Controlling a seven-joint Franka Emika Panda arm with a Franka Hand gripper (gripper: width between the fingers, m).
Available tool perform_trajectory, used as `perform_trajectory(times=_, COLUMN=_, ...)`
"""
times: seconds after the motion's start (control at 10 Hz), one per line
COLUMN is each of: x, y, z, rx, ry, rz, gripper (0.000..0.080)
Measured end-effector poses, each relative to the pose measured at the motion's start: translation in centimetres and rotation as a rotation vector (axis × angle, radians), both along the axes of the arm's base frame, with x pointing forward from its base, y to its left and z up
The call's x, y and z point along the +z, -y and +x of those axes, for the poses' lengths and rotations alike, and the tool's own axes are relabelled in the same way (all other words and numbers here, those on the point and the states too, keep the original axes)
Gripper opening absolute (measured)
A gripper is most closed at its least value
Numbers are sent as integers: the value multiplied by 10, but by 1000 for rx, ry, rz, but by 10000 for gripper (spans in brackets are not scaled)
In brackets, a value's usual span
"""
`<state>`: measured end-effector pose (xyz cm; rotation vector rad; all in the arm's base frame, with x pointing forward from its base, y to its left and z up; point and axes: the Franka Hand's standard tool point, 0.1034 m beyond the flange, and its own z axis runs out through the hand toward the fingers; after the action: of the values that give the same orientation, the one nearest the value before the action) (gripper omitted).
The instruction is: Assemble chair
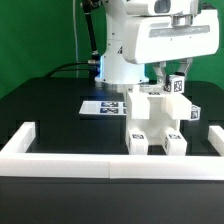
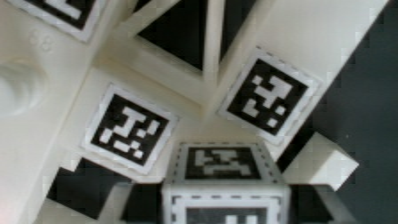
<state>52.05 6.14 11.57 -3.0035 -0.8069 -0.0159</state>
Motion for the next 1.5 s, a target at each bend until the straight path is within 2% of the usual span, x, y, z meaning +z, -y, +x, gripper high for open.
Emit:
perform_trajectory(times=0.7, x=-1, y=-2, z=1, rx=-791, ry=-29, rz=18, gripper=288)
perform_trajectory(times=0.9, x=-1, y=-3, z=1, rx=-976, ry=-38, rz=21, gripper=288)
perform_trajectory(times=1.1, x=-1, y=-4, z=1, rx=-1053, ry=-42, rz=21, gripper=288)
perform_trajectory(times=1.2, x=-1, y=-4, z=1, rx=-1050, ry=-42, rz=21, gripper=382)
perform_trajectory(times=1.3, x=-1, y=-4, z=1, rx=-1035, ry=-40, rz=19, gripper=521)
perform_trajectory(times=1.4, x=0, y=-6, z=1, rx=-966, ry=-35, rz=16, gripper=609)
perform_trajectory(times=1.5, x=1, y=-7, z=1, rx=-932, ry=-31, rz=17, gripper=609)
